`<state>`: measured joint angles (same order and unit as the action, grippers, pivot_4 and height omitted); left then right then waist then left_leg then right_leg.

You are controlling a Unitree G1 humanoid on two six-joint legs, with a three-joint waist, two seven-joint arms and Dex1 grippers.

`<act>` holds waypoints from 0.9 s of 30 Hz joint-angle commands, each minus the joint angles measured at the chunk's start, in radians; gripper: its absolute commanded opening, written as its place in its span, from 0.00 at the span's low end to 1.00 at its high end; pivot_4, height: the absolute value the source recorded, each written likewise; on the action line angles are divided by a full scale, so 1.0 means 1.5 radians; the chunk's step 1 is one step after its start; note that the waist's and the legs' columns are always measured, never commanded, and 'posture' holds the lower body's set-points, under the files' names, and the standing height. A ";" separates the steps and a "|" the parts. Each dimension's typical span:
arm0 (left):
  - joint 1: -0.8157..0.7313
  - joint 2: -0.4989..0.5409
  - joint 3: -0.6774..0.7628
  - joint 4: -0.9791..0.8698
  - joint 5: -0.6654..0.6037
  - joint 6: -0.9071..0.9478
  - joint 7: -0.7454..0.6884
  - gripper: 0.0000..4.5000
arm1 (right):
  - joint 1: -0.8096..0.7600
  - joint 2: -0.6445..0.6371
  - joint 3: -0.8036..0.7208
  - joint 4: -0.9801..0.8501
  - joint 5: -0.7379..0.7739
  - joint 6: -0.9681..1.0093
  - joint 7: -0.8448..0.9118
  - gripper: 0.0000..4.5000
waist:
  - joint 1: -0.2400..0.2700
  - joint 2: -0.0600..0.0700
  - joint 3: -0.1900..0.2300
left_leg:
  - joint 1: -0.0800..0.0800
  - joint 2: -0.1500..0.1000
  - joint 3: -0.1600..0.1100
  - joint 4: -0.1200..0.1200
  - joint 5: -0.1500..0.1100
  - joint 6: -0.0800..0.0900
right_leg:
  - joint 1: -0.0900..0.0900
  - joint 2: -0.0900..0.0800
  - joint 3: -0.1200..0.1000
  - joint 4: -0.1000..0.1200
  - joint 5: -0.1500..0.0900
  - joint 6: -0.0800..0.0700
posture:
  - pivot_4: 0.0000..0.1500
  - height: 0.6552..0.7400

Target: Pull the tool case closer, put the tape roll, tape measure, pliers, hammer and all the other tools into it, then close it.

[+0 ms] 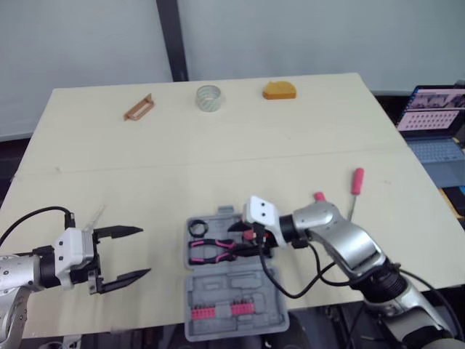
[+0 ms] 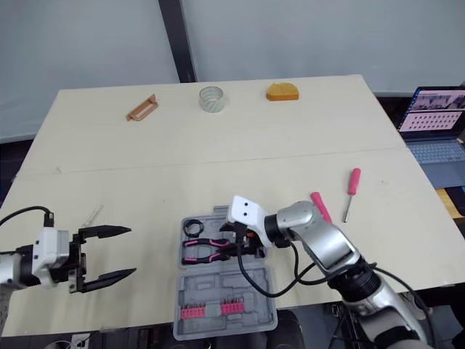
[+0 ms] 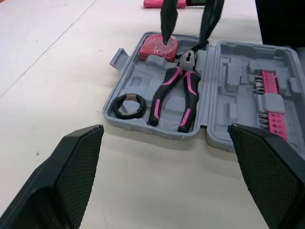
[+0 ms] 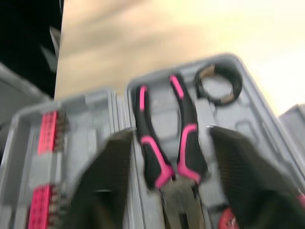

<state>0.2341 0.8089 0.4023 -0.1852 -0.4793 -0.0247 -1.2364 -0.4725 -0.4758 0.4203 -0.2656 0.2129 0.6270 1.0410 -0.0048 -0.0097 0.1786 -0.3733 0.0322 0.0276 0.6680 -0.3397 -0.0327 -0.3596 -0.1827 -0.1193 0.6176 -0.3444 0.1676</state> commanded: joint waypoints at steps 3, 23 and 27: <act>-0.010 0.008 -0.007 -0.005 -0.001 -0.003 0.000 1.00 | 0.041 0.031 -0.023 0.038 0.006 -0.104 -0.019 0.01 | 0.000 0.000 0.000 | 0.001 0.000 0.001 0.000 0.000 0.000 | 0.000 0.000 0.000 0.000 0.000 0.000 | 1.00 1.00; 0.009 0.006 -0.002 0.017 0.005 -0.033 -0.011 1.00 | 0.041 0.078 0.002 0.190 -0.039 -0.201 -0.026 0.01 | -0.002 0.000 0.000 | 0.002 0.001 0.002 -0.001 0.000 0.000 | 0.000 0.000 0.000 0.000 0.000 0.000 | 1.00 1.00; 0.009 0.007 -0.003 0.025 0.005 -0.040 -0.014 1.00 | 0.043 0.082 0.005 0.211 -0.042 -0.213 -0.026 0.01 | -0.002 0.000 0.000 | 0.002 0.001 0.002 -0.001 0.000 0.000 | 0.000 0.000 0.000 0.000 0.000 0.000 | 1.00 1.00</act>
<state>0.2435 0.8089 0.3793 -0.1435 -0.4671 -0.0686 -1.2504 -0.4073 -0.3600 0.4269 0.0550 0.1545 0.3293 0.9910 -0.0078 -0.0097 0.1786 -0.3703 0.0334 0.0314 0.6664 -0.3397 -0.0327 -0.3597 -0.1829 -0.1189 0.6177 -0.3443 0.1676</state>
